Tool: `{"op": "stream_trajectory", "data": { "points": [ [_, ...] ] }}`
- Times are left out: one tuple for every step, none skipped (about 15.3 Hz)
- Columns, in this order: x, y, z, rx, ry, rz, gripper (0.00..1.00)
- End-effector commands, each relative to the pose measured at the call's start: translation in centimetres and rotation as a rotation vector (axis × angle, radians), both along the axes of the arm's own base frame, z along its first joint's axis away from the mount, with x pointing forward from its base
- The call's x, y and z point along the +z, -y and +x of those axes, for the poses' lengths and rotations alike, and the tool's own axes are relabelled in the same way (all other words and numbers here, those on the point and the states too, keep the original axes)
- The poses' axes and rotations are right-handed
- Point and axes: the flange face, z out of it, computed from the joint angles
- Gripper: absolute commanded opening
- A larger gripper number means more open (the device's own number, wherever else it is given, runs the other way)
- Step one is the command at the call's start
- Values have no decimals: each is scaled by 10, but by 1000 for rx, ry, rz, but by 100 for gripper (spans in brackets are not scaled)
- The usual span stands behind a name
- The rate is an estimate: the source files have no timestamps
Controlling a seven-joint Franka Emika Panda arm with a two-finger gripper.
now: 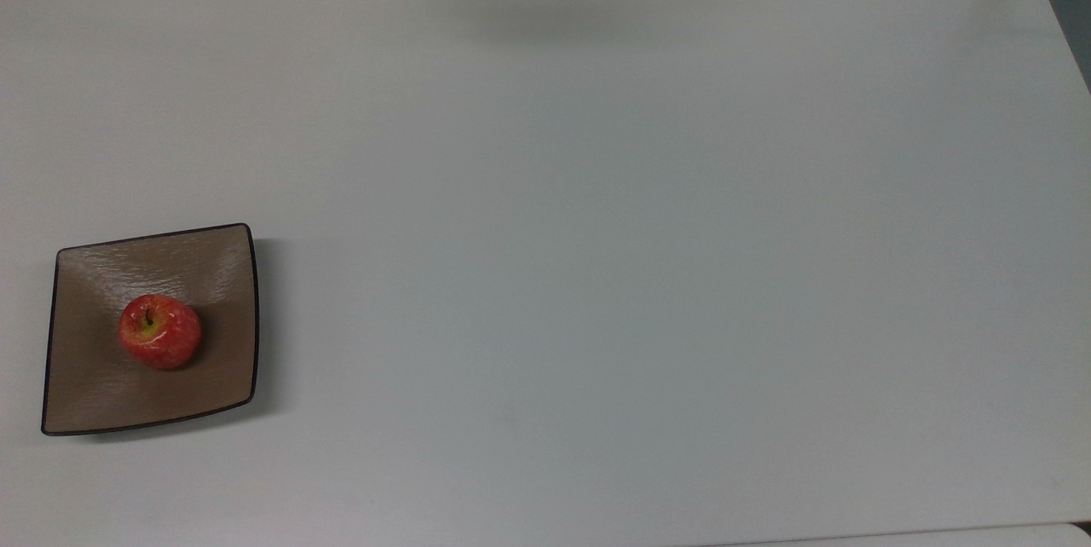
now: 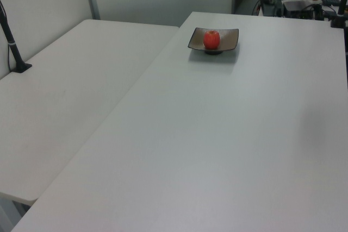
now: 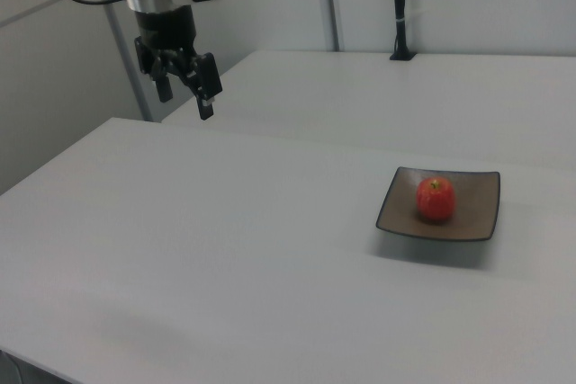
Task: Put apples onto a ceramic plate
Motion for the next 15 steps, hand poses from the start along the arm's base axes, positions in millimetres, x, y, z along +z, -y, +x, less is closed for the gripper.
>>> {"op": "stream_trajectory", "data": {
  "points": [
    [-18,-34,6,58,50,-18,100],
    [-23,-35,11,67,65,-25,100],
    [-25,-36,15,88,78,-32,100],
    [-27,-37,17,132,91,-36,100],
    [-33,-32,21,177,92,-41,100],
    [-38,-29,26,217,104,-46,100],
    [-41,-29,30,241,117,-50,100],
    [-45,-30,33,250,116,-51,100],
    [-46,-29,34,248,116,-53,100],
    [-48,-30,35,251,113,-53,100],
    [-48,-29,35,251,113,-51,100],
    [-48,-30,35,251,113,-53,100],
    [-46,-30,34,245,116,-52,100],
    [-45,-29,34,242,115,-52,100],
    [-45,-29,34,242,115,-52,100]
  ]
}}
